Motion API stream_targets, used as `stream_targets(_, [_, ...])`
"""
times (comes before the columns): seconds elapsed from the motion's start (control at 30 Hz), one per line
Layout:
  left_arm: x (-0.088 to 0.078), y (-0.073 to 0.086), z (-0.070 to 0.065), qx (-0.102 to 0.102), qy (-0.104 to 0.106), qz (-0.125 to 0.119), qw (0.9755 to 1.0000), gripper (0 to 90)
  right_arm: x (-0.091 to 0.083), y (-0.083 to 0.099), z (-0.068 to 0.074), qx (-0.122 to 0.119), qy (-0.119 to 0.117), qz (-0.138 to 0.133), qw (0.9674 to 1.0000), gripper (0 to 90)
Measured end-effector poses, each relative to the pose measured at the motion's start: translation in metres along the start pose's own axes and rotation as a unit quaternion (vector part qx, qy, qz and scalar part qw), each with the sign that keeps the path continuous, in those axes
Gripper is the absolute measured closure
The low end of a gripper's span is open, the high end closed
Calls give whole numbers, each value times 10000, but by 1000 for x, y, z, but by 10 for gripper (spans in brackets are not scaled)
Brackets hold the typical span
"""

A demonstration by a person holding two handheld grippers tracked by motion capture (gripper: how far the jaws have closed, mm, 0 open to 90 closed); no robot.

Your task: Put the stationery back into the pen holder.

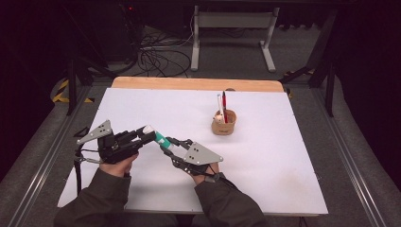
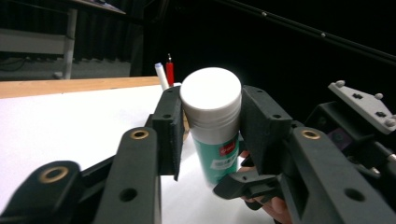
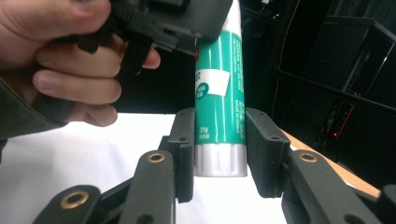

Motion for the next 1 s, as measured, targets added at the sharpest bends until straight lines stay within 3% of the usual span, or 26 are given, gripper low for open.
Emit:
stream_targets(0.37, [2,0,-5,272,-50,91,9996,651,1,2,0,-65,-11,166,9998,656])
stream_targets(0.5, [5,2,-7,513,-162,229,9983,651,3,1,0,-27,-56,329,9994,641])
stream_targets(0.6, [9,5,-11,844,-309,435,9950,650,3,0,0,42,-105,396,9992,592])
stream_targets(0.8, [17,10,-20,1560,-547,789,9831,650,3,-2,-1,193,-143,496,9985,571])
stream_targets(0.87, [18,11,-21,1664,-572,849,9807,650,3,-3,-1,218,-143,516,9983,573])
stream_targets(1.0, [19,12,-22,1732,-615,911,9787,651,4,-3,-1,303,-196,558,9978,598])
Point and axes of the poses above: each handheld gripper's, and its own axes: x roughly forward along the jaws, y roughly out of its underside, z roughly to its left, the point moved 5 cm from there along x, roughly forward along the jaws, and after that the axes turned 1 degree about x, right-handed, at the moved point
